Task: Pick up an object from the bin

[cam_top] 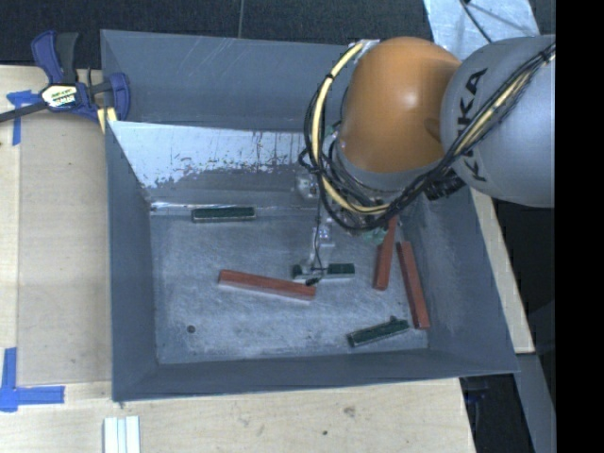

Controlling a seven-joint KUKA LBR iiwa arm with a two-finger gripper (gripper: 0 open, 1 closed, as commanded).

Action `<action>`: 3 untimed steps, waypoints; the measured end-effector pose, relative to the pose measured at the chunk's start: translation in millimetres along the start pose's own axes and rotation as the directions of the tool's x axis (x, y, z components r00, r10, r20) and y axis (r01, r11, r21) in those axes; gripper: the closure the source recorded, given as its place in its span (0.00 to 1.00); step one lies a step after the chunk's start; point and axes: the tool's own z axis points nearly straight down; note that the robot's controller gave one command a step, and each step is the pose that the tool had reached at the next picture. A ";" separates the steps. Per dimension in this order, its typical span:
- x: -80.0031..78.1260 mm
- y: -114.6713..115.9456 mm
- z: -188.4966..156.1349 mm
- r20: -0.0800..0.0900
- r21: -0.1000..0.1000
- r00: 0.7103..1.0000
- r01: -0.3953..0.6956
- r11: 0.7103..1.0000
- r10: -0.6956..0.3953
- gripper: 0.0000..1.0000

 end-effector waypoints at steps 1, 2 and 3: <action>-19.3 -23.6 132.3 -0.007 0.001 0.996 0.087 0.996 -0.087 0.00; 7.8 -73.8 139.5 -0.003 0.003 1.000 0.029 1.000 -0.029 0.00; 5.6 -70.3 137.6 0.002 0.000 0.999 0.033 0.999 -0.033 1.00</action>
Offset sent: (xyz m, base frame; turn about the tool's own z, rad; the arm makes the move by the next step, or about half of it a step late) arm 0.0202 -0.0219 -0.1279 -0.0885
